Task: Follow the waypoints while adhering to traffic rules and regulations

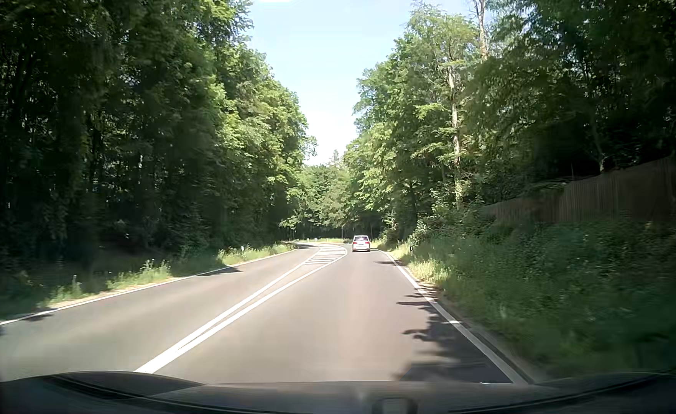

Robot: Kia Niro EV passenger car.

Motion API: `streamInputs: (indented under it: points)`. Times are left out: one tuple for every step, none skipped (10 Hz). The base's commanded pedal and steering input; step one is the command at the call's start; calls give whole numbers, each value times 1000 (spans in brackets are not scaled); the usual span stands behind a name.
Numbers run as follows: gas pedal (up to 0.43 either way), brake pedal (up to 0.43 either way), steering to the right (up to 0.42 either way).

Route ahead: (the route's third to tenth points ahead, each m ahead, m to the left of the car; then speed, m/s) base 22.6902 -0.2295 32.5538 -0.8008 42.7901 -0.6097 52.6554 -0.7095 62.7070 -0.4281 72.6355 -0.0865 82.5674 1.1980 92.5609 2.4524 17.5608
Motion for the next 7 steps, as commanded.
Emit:
streamInputs:
  points:
    - [157,30,6]
    - [157,30,5]
    - [157,30,5]
    - [157,30,4]
    - [157,30,4]
    - [157,30,4]
    - [157,30,4]
